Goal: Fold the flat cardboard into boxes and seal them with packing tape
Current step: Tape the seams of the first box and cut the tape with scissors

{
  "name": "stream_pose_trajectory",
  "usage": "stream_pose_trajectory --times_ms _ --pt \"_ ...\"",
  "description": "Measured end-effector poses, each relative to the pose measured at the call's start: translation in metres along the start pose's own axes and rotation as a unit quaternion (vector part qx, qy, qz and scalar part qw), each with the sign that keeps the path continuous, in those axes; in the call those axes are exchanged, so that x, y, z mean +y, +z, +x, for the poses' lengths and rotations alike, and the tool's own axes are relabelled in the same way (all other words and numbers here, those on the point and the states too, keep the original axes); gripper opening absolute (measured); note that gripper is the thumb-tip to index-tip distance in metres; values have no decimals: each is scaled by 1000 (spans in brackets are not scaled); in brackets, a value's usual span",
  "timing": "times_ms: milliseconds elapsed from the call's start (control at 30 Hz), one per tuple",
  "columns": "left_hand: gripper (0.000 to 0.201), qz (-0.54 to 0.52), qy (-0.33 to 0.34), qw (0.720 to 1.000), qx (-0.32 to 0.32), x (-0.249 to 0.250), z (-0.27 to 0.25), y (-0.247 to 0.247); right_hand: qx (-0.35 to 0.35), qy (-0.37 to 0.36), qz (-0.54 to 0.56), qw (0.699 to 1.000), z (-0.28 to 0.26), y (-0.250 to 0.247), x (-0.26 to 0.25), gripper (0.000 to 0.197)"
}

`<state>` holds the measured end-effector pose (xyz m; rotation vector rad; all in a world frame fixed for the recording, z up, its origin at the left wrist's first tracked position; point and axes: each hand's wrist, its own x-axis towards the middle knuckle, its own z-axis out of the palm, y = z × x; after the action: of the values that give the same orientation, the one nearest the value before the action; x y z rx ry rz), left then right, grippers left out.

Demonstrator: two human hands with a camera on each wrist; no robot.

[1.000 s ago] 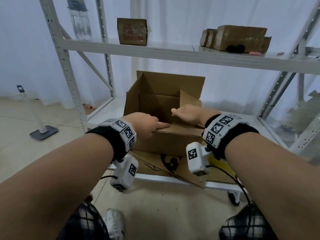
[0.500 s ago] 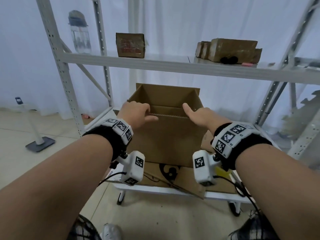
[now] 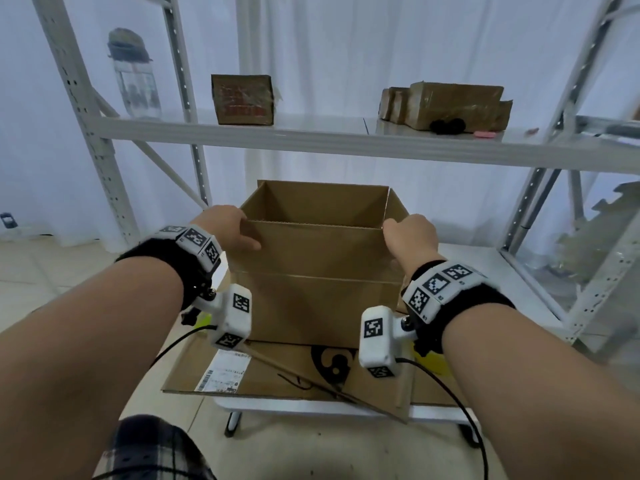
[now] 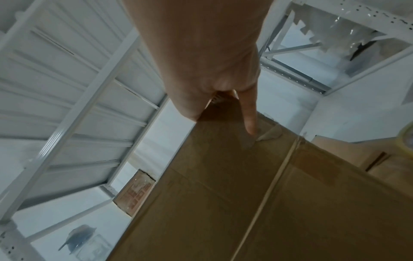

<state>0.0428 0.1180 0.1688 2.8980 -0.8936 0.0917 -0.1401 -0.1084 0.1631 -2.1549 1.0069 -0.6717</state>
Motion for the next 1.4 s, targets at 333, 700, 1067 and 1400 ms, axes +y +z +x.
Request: stream_pose_trajectory --times_ms 333,700,1067,1400 --pt "47 -31 -56 996 68 -39 -14 0 -19 -103 -6 995 26 38 -44 39" --pt "46 53 61 996 44 37 -8 -7 -171 -89 -43 980 33 61 -60 68" --pt "68 70 174 981 -44 37 -17 -12 -190 -94 -32 977 17 54 -56 54" --pt "32 153 73 984 58 -3 -4 -12 -103 -94 20 990 19 51 -44 44"
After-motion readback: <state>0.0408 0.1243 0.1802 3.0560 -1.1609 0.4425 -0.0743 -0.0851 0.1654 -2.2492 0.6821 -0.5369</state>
